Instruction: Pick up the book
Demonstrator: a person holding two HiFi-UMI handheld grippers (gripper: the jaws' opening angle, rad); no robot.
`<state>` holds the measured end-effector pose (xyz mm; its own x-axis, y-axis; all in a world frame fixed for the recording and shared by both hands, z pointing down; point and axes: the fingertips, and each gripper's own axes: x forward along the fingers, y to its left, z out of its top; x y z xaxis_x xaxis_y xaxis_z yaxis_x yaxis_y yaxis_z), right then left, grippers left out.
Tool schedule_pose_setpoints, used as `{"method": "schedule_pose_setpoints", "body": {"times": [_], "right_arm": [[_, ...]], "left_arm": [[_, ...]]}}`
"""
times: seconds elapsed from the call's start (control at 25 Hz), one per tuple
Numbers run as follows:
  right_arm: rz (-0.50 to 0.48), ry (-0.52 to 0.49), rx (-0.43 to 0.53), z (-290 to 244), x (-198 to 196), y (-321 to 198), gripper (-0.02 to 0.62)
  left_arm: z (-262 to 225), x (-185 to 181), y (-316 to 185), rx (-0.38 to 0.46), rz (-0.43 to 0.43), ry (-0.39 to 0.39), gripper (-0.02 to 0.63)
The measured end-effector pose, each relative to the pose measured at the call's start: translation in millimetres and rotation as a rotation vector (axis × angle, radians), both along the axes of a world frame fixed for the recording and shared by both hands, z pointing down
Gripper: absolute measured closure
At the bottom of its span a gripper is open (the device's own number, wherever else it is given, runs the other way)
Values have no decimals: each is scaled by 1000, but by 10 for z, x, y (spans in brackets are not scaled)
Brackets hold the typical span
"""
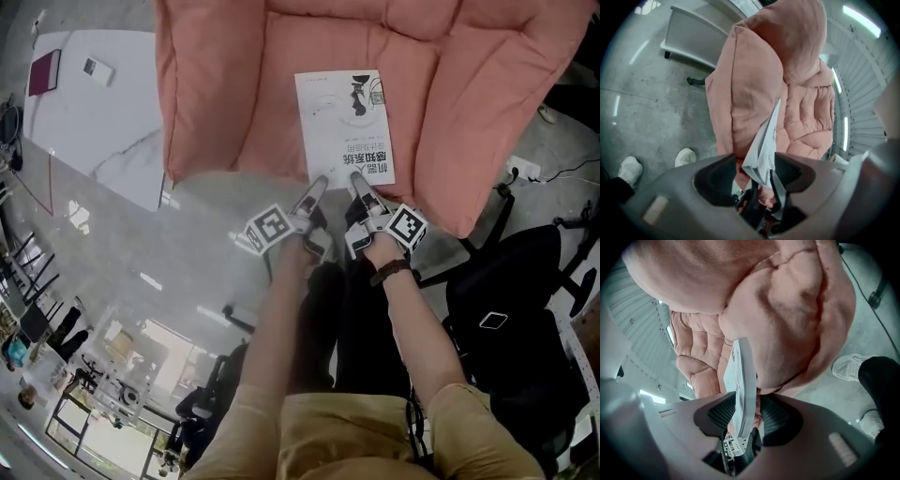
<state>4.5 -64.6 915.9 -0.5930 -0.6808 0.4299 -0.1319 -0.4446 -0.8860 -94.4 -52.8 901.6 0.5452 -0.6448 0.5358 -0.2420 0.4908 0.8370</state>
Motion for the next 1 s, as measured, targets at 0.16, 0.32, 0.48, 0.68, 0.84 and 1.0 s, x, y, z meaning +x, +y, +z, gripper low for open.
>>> {"method": "schedule_pose_setpoints", "body": {"times": [0.16, 0.32, 0.48, 0.68, 0.84, 1.0], "right_arm": [[8, 18, -25, 41, -18, -24, 474], [-15, 43, -44, -24, -25, -72, 511], [-4, 60, -79, -207, -17, -66, 520], [35, 52, -55, -516, 24, -96, 534], [29, 49, -49, -834, 27, -93, 538], [59, 37, -67, -1073, 49, -45, 538]], "left_arm": [[36, -4, -18, -21, -13, -21, 485], [-55, 22, -52, 0, 23, -49, 539], [-278, 59, -75, 5, 68, -63, 555], [-655, 112, -128, 39, 97, -77, 557], [-1019, 138, -141, 102, 129, -91, 557], [-1312, 171, -117, 135, 134, -96, 557]]}}
